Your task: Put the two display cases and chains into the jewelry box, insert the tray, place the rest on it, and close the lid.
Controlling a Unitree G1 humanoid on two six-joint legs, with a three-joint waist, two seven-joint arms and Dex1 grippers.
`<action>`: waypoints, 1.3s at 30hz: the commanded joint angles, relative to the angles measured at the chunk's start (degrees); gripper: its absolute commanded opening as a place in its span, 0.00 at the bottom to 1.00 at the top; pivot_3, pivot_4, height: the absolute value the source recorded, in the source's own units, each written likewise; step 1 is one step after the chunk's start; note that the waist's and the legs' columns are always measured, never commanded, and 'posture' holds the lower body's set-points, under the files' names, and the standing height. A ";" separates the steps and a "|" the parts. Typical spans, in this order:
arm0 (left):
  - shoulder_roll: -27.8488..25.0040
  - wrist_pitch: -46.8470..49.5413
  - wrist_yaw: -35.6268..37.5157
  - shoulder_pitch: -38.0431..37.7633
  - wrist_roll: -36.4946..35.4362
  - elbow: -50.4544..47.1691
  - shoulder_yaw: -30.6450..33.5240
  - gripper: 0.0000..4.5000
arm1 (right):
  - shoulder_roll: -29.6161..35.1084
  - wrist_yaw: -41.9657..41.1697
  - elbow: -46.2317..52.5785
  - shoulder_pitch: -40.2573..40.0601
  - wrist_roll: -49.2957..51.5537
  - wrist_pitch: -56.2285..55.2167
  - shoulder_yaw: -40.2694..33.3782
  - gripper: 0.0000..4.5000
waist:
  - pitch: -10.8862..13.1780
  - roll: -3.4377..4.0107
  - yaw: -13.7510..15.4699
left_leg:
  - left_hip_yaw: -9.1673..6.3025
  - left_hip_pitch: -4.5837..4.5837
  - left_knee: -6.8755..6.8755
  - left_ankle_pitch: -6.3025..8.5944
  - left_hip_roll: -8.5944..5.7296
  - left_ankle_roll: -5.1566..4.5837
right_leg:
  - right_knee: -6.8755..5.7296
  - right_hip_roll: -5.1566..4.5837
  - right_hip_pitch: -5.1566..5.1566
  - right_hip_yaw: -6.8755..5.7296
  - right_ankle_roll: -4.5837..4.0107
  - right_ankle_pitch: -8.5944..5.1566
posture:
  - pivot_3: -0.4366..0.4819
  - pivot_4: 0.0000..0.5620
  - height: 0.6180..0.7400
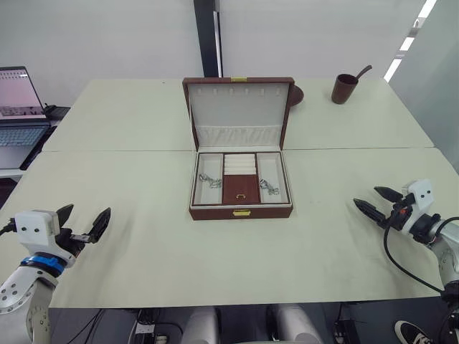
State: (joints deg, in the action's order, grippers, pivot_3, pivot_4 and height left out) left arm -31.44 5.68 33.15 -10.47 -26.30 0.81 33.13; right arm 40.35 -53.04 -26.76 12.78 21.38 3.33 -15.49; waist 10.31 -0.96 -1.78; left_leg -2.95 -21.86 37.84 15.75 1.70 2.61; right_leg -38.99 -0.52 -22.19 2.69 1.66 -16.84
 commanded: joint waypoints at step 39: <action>5.88 4.75 7.78 27.03 5.70 8.98 -25.69 0.00 | -15.02 1.45 11.10 17.01 -6.86 12.05 19.31 0.00 | 0.00 0.01 -0.02 | -0.06 -0.07 0.06 -0.01 -0.03 0.03 | -0.08 -0.04 -0.06 -0.09 0.04 0.07 | 0.48 0.27 1.00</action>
State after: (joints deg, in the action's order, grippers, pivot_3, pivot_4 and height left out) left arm -25.77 10.70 39.49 16.43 -19.37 11.74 7.72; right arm 25.81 -50.73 -19.20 29.84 13.58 14.90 3.53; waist 10.31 -0.96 -1.80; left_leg -3.01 -21.92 37.90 15.73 1.67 2.63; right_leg -39.06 -0.56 -22.24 2.60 1.70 -16.77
